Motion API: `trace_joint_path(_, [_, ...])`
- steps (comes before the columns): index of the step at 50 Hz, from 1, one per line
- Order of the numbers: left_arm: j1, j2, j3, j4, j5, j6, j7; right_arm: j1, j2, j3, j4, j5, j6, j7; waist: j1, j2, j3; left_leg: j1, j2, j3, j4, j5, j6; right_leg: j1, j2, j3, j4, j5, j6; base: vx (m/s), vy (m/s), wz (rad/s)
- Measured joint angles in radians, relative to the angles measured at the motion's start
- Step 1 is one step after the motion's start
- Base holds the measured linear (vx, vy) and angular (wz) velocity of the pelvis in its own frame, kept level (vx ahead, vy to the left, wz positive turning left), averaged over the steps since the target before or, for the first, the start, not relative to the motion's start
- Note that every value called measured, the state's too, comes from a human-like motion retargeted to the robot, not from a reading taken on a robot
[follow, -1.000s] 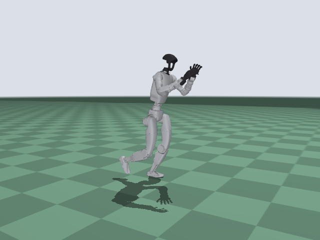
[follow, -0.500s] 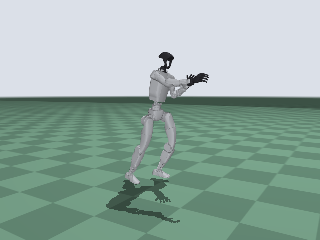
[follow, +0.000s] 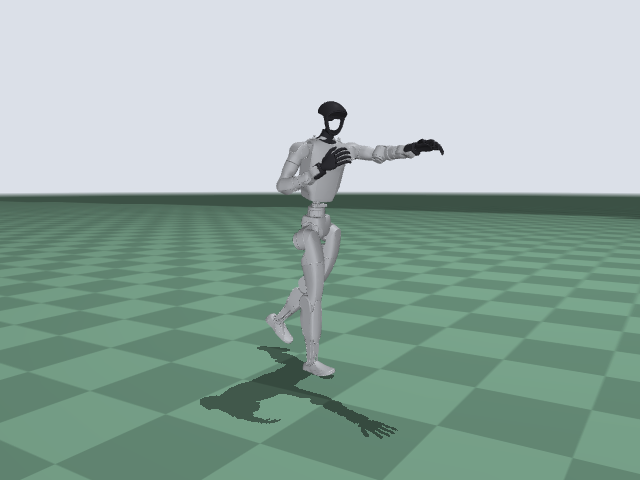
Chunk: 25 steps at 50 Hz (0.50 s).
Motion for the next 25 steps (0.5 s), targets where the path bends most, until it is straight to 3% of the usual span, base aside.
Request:
trace_joint_path(2, [0.100,0.046,0.129,-0.245,0.133,0.004,-0.005,-0.150,0.063,-0.011,0.030,-0.043,0.004,0.000,0.104,-0.010,0.001,-0.112,0.005,0.102,0.322,-0.086,0.031,-0.018,0.011,0.071,0.155,-0.099,-0.070,1.26,-0.11,-1.92])
trace_joint_path(5, [0.448,0.052,0.436,-0.865,0.358,0.046,-0.007,-0.474,0.149,0.005,0.204,-0.154,0.072,-0.034,0.227,0.010,-0.024,-0.340,0.093,0.215,0.720,-0.247,0.076,-0.057,0.032,0.138,0.383,-0.269,-0.129,1.25,0.02,-1.22])
trace_joint_path(6, [0.613,0.036,0.522,-1.075,0.375,0.026,-0.002,-0.567,0.158,-0.003,0.295,-0.177,0.098,-0.070,0.256,0.022,-0.043,-0.426,0.143,0.239,0.798,-0.264,0.024,-0.041,0.039,0.136,0.398,-0.293,-0.133,1.30,0.08,-0.61])
trace_joint_path(7, [0.780,0.013,0.599,-1.268,0.392,-0.001,-0.014,-0.661,0.173,-0.005,0.402,-0.208,0.120,-0.109,0.289,0.020,-0.062,-0.501,0.166,0.255,0.837,-0.284,0.009,-0.019,0.037,0.141,0.395,-0.299,-0.132,1.31,0.08,-0.57])
trace_joint_path(8, [0.951,-0.026,0.658,-1.430,0.405,-0.045,-0.062,-0.755,0.199,0.003,0.539,-0.255,0.132,-0.156,0.329,-0.010,-0.086,-0.553,0.137,0.254,0.798,-0.312,0.072,0.012,0.018,0.160,0.355,-0.270,-0.121,1.30,0.08,-0.83])
trace_joint_path(9, [1.117,-0.051,0.696,-1.548,0.374,-0.094,-0.081,-0.828,0.195,0.013,0.669,-0.295,0.145,-0.232,0.389,-0.041,-0.105,-0.595,0.122,0.268,0.734,-0.320,0.085,0.044,0.002,0.185,0.315,-0.232,-0.107,1.32,0.11,-1.15])
trace_joint_path(13, [1.662,-0.078,0.716,-1.711,0.070,-0.253,-0.110,-1.052,0.041,0.206,1.205,-0.287,0.164,-0.569,0.736,-0.151,-0.124,-0.631,0.121,0.378,0.226,-0.251,-0.002,0.167,-0.051,0.318,0.163,-0.001,-0.024,1.36,0.28,-1.94])
trace_joint_path(15, [1.800,-0.065,0.711,-1.694,-0.070,-0.256,-0.150,-1.152,-0.052,0.382,1.437,-0.230,0.198,-0.584,0.880,-0.150,-0.100,-0.580,0.147,0.438,-0.086,-0.222,-0.074,0.253,-0.058,0.356,0.103,0.118,0.011,1.33,0.52,-1.52])
trace_joint_path(18, [1.768,-0.085,0.663,-1.697,-0.090,-0.267,-0.168,-1.250,-0.077,0.602,1.711,-0.055,0.151,-0.528,0.925,-0.061,-0.048,-0.511,0.198,0.488,-0.266,-0.222,-0.168,0.425,-0.031,0.332,0.130,0.190,-0.040,1.30,0.63,0.11])
trace_joint_path(20, [1.640,-0.108,0.639,-1.733,-0.010,-0.240,-0.098,-1.268,-0.089,0.593,1.719,-0.100,0.180,-0.494,0.861,0.015,-0.032,-0.487,0.229,0.466,-0.187,-0.202,-0.161,0.459,-0.006,0.253,0.326,0.150,-0.100,1.24,0.60,1.36])
trace_joint_path(23, [1.229,-0.164,0.575,-1.648,0.142,-0.157,-0.003,-1.140,-0.096,0.345,1.394,-0.156,0.164,-0.549,0.712,0.026,0.003,-0.492,0.173,0.365,0.064,-0.378,-0.043,0.317,-0.066,0.152,0.792,-0.052,-0.154,1.15,0.46,1.71])
trace_joint_path(25, [0.909,-0.206,0.517,-1.445,0.173,-0.071,0.020,-0.950,-0.077,0.172,1.024,-0.207,0.158,-0.493,0.604,0.013,0.003,-0.487,0.120,0.314,0.144,-0.467,-0.013,0.176,-0.080,0.158,0.988,-0.166,-0.163,1.13,0.29,1.60])
